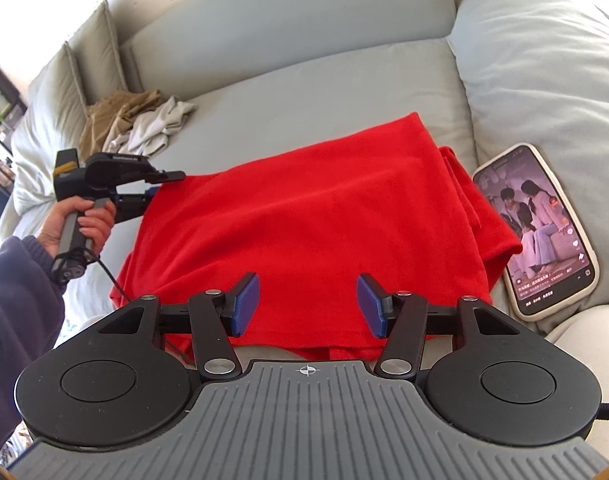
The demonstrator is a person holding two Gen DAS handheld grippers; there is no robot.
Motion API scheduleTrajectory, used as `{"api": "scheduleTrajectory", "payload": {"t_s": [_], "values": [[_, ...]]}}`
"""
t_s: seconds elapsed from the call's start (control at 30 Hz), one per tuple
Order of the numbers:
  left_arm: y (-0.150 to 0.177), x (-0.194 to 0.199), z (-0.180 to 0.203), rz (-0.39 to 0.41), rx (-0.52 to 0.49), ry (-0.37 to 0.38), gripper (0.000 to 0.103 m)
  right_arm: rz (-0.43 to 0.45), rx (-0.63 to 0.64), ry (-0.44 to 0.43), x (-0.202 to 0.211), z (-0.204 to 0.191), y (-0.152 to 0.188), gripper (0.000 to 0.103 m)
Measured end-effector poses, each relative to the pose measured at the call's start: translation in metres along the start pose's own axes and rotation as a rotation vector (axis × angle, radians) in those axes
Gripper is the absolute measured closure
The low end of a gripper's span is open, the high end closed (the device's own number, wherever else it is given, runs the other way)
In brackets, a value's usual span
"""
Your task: Fold clothes
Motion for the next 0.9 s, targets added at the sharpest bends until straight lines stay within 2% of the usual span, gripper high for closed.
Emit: {"api": "scheduleTrajectory", "payload": {"t_s": [0.07, 0.17, 0.3, 0.4, 0.43, 0.5, 0.67, 0.73, 0.77, 0.83, 0.9], "values": [[-0.004, 0.011, 0.010, 0.064, -0.082, -0.024, 0.103, -0.006, -0.004, 0.008, -0.003, 0.003, 0.001, 0.045], [-0.014, 0.025, 0.013, 0.139, -0.143, -0.040, 0.103, -0.015, -0.013, 0.020, -0.008, 0.008, 0.002, 0.045], [-0.011, 0.012, 0.004, 0.115, -0.196, -0.152, 0.101, -0.043, -0.036, 0.025, -0.018, 0.017, 0.005, 0.045], [-0.008, 0.012, -0.007, 0.096, -0.170, -0.219, 0.093, -0.056, -0.041, 0.033, -0.022, 0.021, 0.008, 0.044], [-0.009, 0.016, -0.009, 0.098, -0.160, -0.238, 0.087, -0.054, -0.043, 0.030, -0.021, 0.022, 0.009, 0.044], [-0.005, 0.032, -0.014, 0.100, -0.151, -0.282, 0.064, -0.047, -0.046, 0.024, -0.018, 0.024, 0.010, 0.043], [0.028, 0.084, -0.007, 0.112, -0.236, -0.358, 0.064, -0.023, -0.062, -0.008, -0.013, 0.028, 0.012, 0.042], [0.052, 0.096, 0.004, 0.098, -0.263, -0.340, 0.066, -0.021, -0.068, -0.019, -0.014, 0.029, 0.013, 0.042], [0.068, 0.092, 0.012, 0.082, -0.285, -0.327, 0.067, -0.021, -0.069, -0.022, -0.015, 0.029, 0.014, 0.042], [0.101, 0.081, 0.027, 0.048, -0.332, -0.302, 0.078, -0.014, -0.060, -0.026, -0.015, 0.028, 0.016, 0.044], [0.134, 0.070, 0.043, 0.014, -0.379, -0.276, 0.082, 0.012, -0.013, 0.009, -0.017, 0.026, 0.014, 0.052]]}}
Point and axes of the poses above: each gripper's, at about its wrist camera, not at the fingertips, and x roughly against the way its jaws point, z to its right, y to its underside, the point moved 10 cm from there along -x, roughly the way its jaws point, and after that the axes turned 8 degrees about -z, right-handed, at the moved point
